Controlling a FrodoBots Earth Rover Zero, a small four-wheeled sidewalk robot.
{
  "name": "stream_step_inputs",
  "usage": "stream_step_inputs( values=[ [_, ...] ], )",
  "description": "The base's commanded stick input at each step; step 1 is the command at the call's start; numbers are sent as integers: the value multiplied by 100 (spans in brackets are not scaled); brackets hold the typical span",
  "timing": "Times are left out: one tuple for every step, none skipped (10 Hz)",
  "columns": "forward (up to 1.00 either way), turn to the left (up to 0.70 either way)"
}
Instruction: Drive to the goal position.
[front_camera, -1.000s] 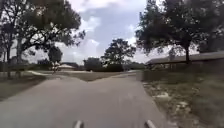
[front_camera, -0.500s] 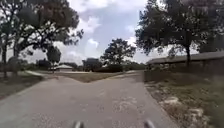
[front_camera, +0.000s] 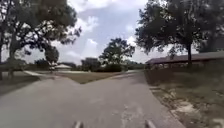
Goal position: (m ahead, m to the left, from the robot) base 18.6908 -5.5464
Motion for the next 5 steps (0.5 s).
stream_step_inputs(
  values=[
    [85, 0],
    [85, 0],
    [85, 0],
    [85, -5],
    [85, -14]
  ],
)
